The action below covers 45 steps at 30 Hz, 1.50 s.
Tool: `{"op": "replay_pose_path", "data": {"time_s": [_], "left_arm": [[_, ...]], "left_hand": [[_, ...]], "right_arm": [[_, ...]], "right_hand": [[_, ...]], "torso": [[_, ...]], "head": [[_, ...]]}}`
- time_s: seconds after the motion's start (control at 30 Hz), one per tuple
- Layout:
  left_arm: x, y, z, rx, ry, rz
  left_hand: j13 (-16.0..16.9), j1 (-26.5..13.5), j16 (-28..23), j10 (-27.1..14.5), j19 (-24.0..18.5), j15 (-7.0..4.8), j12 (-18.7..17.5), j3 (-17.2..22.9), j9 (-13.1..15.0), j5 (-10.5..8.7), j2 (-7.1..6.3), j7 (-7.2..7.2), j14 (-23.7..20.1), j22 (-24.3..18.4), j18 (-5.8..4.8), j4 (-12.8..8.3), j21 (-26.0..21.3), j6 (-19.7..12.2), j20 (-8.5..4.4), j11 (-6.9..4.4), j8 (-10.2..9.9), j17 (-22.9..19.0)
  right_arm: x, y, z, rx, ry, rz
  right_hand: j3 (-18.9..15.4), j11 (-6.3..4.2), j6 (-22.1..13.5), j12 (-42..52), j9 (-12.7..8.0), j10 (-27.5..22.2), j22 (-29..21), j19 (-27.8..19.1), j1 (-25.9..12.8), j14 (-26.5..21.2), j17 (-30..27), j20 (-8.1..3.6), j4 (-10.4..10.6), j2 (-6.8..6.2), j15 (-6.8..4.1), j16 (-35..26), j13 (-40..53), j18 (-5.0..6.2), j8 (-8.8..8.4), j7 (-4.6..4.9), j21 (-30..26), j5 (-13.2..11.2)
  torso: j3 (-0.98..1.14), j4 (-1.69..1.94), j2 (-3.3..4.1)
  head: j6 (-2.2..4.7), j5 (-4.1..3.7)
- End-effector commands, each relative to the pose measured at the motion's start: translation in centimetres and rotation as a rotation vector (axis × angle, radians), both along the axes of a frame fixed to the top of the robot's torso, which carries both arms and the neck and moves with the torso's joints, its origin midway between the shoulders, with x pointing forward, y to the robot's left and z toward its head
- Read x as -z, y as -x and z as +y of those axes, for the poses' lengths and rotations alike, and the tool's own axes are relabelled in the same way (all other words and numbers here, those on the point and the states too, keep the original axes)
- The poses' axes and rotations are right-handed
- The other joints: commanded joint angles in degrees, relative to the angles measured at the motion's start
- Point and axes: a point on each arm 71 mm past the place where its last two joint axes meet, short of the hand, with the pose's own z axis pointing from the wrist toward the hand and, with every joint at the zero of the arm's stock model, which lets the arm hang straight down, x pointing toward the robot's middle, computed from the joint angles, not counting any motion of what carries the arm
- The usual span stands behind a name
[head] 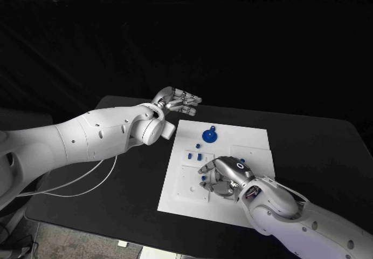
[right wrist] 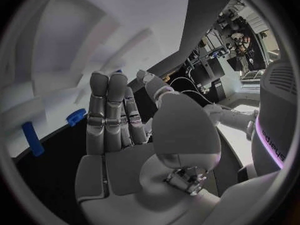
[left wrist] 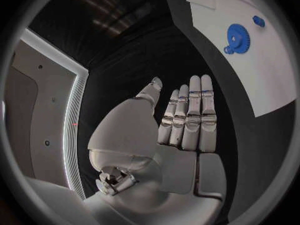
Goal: Assemble the parts on the task board
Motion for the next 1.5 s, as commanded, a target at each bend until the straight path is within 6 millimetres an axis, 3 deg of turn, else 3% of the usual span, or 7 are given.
{"op": "replay_pose_path", "data": {"time_s": [0.03, 0.57, 0.73, 0.9, 1.23, 1.37, 1.5], "left_arm": [[-0.2, 0.0, -0.1, -0.002, 0.008, -0.014], [-0.2, -0.1, 0.2, -0.004, 0.007, -0.014], [-0.1, 0.0, 0.3, -0.004, 0.007, -0.011], [0.0, 0.0, 0.5, -0.006, 0.006, -0.009], [0.1, 0.0, 0.6, -0.004, 0.006, -0.004], [0.1, 0.0, 0.7, -0.003, 0.006, -0.003], [0.2, 0.0, 0.7, -0.002, 0.006, -0.001]], "left_hand": [[-0.05, -0.04, -0.16, -0.32, -0.33, 0.21, 0.06, -0.08, -0.03, 0.14, 0.4, 0.04, -0.25, -0.05, -0.89, 0.0, 0.33, -0.47, 0.21, 0.08, 0.2, -0.03], [-0.06, -0.05, -0.17, -0.22, -0.32, 0.18, 0.04, -0.04, -0.04, 0.15, 0.37, 0.01, -0.18, -0.13, -0.92, -0.02, 0.45, -0.37, 0.16, 0.05, 0.18, 0.0], [-0.06, -0.05, -0.17, -0.22, -0.32, 0.18, 0.04, -0.04, -0.04, 0.15, 0.37, 0.01, -0.18, -0.13, -0.92, -0.02, 0.45, -0.37, 0.16, 0.05, 0.18, 0.0], [-0.06, -0.02, -0.17, -0.22, -0.32, 0.17, 0.04, -0.02, -0.04, 0.16, 0.36, 0.01, -0.18, -0.19, -0.92, -0.04, 0.52, -0.34, 0.15, 0.05, 0.19, 0.01], [-0.06, -0.02, -0.17, -0.22, -0.32, 0.17, 0.04, -0.02, -0.04, 0.16, 0.36, 0.01, -0.18, -0.19, -0.92, -0.04, 0.52, -0.34, 0.15, 0.05, 0.19, 0.01], [-0.06, -0.02, -0.17, -0.22, -0.32, 0.17, 0.04, -0.02, -0.04, 0.16, 0.36, 0.01, -0.18, -0.19, -0.92, -0.04, 0.52, -0.34, 0.15, 0.05, 0.19, 0.01], [-0.06, -0.02, -0.17, -0.22, -0.32, 0.17, 0.04, -0.02, -0.04, 0.16, 0.36, 0.01, -0.18, -0.19, -0.92, -0.04, 0.52, -0.34, 0.15, 0.05, 0.19, 0.01]], "right_arm": [[-0.7, -0.1, -0.1, 0.001, -0.04, 0.014], [-5.7, -2.9, -4.8, 0.095, 0.007, 0.023], [-5.8, -3.7, -6.9, 0.119, 0.12, 0.08], [-5.8, -3.9, -8.0, 0.136, 0.157, 0.085], [-5.6, -4.1, -8.8, 0.159, 0.211, 0.08], [-5.6, -4.2, -9.0, 0.173, 0.225, 0.066], [-5.5, -4.4, -9.2, 0.198, 0.236, 0.048]], "right_hand": [[-0.27, 0.0, -0.39, -0.1, -0.07, -0.38, 0.11, 0.45, 0.46, 0.03, -0.06, 0.17, 0.03, 0.15, 0.34, 0.27, 0.08, 0.61, 0.03, 0.03, -0.18, 0.41], [5.98, -0.46, 0.1, -0.14, -0.06, 1.86, 2.47, 1.57, -0.19, 0.4, 0.09, -0.38, -0.17, -0.55, -0.07, 0.96, 0.03, -0.13, 0.03, 0.19, 1.1, -0.89], [-12.0, 0.47, -5.32, 0.19, -0.18, -2.44, 0.17, 0.57, 3.52, -0.78, -1.02, 0.71, 4.92, 1.37, 0.93, 0.19, 0.05, 0.78, 0.07, -0.81, -5.98, -2.58], [-14.46, 0.68, -6.63, 0.23, -0.17, -3.29, -0.31, 0.81, 5.36, -0.99, -1.57, 0.88, 7.39, 0.62, 1.1, 0.14, 0.06, 0.99, 0.09, -1.08, -7.72, -3.02], [-16.45, 2.06, -12.01, 0.51, -0.37, -8.95, -2.41, 1.27, 10.35, -2.03, -2.87, 1.66, 15.22, -2.31, 1.97, -0.22, 0.0, 1.47, -0.13, -2.77, -10.41, -4.51], [-14.14, 1.91, -11.41, 0.52, -0.36, -8.44, -2.44, 1.6, 10.57, -1.9, -2.94, 1.52, 13.92, -1.89, 1.84, -0.11, 0.0, 1.47, -0.13, -2.6, -10.44, -5.86], [-3.26, 1.29, -7.8, 0.44, -0.24, -5.83, -1.76, 2.18, 7.86, -1.23, -2.91, 0.97, 7.26, -1.38, 1.28, 0.12, -0.08, 1.35, -0.02, -1.83, -9.95, -12.43]], "torso": [[0.01, 0.0, 0.03], [-0.05, -0.14, 0.01], [0.04, -0.28, -0.04], [0.27, -0.32, 0.13], [0.12, -0.15, 0.09], [0.09, -0.17, 0.06], [0.01, -0.15, 0.06]], "head": [[0.19, -0.08], [1.5, -1.56], [1.54, -1.81], [1.7, -2.01], [1.79, -2.38], [1.82, -2.52], [1.88, -2.69]]}}
